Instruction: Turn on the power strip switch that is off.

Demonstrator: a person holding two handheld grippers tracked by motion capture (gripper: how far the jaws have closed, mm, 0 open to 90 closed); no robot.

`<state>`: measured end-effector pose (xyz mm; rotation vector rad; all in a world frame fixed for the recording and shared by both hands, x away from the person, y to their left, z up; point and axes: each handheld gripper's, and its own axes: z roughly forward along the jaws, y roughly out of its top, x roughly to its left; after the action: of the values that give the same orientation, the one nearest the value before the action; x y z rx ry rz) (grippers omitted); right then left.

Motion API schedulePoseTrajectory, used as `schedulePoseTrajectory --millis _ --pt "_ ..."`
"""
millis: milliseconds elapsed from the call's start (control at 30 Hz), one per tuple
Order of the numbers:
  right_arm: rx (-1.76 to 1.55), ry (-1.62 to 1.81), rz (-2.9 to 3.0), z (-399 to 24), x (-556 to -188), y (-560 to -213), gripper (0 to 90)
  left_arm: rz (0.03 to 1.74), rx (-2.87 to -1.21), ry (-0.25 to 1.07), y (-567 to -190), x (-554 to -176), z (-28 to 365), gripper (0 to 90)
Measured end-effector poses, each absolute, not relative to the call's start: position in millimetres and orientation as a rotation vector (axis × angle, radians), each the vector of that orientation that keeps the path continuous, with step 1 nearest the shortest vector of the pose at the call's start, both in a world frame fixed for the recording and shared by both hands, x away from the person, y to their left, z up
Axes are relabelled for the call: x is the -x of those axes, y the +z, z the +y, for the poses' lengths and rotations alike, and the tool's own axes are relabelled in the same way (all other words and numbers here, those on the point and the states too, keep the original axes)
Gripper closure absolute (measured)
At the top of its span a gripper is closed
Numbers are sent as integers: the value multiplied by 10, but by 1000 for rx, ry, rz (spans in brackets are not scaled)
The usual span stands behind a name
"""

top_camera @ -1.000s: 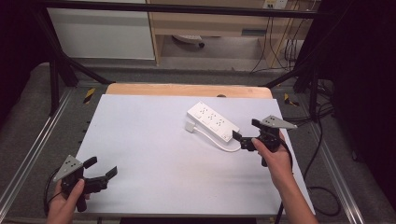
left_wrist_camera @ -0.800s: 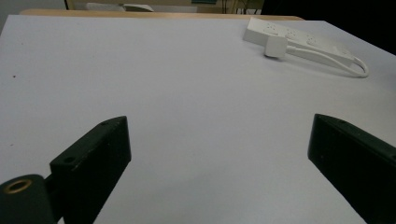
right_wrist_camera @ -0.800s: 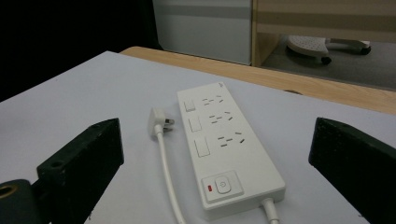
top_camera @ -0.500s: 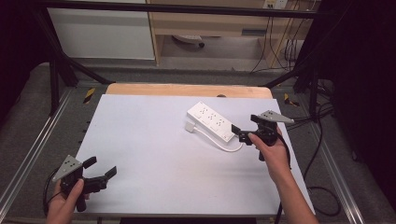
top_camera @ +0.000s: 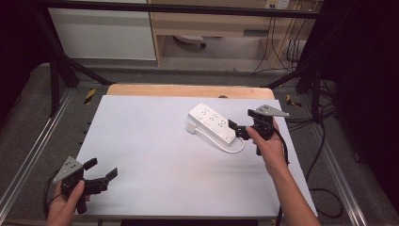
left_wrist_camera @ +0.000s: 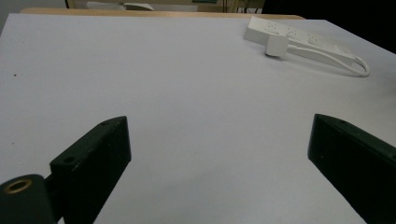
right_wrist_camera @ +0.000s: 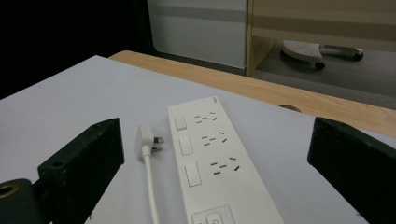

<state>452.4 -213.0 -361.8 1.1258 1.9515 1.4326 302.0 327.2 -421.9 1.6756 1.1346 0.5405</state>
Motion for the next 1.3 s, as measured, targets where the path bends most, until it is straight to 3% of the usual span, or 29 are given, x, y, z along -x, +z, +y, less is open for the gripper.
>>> schedulePoseTrajectory --millis 1300 --pt "-1116 1437 1917 -1774 -5006 -3633 52 1133 -1673 543 -4219 -3022 3282 60"
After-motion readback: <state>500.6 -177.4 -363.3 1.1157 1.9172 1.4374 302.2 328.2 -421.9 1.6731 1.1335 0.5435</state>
